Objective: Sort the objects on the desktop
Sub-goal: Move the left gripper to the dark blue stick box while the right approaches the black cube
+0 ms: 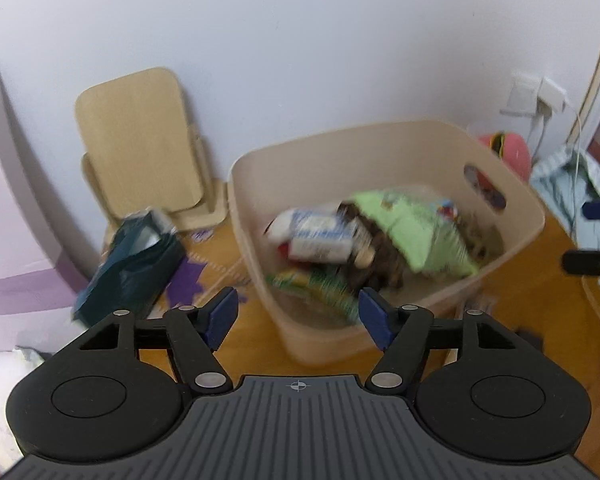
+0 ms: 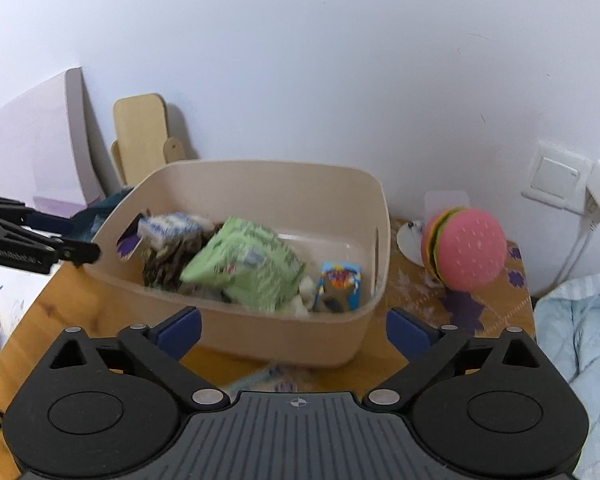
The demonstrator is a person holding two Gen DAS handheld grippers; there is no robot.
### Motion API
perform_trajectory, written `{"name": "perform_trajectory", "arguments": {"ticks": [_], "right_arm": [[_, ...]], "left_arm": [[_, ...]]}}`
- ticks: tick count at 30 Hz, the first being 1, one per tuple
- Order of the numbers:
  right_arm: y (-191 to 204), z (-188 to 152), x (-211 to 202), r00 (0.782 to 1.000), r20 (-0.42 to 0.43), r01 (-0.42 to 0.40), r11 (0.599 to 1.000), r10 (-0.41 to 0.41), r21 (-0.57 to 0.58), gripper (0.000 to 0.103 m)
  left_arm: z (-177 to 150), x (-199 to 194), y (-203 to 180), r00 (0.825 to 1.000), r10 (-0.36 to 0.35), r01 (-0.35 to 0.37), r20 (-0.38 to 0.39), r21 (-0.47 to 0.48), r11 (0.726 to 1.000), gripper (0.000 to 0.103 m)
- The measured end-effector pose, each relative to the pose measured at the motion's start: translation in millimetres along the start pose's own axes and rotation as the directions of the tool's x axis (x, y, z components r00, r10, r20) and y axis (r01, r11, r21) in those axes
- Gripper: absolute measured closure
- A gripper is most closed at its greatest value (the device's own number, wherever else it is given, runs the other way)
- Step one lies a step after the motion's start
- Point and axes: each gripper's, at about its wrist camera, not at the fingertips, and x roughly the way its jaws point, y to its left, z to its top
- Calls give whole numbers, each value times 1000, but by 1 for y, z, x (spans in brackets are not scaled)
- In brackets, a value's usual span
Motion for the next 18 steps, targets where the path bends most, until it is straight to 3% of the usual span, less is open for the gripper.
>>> {"name": "perform_trajectory", "arguments": {"ticks": [7,18], "right_arm": [[-7,-41,-6,996,-88,-5,1000,6,14,0],[10,-83,16,974,-226,6,994,-31,-111,0]], "left_arm": [[-46,-1,18,996,5,-7,-84,-21,1000,32],[-95,12,-14,978,-84,104,-190,102,989,32]]}}
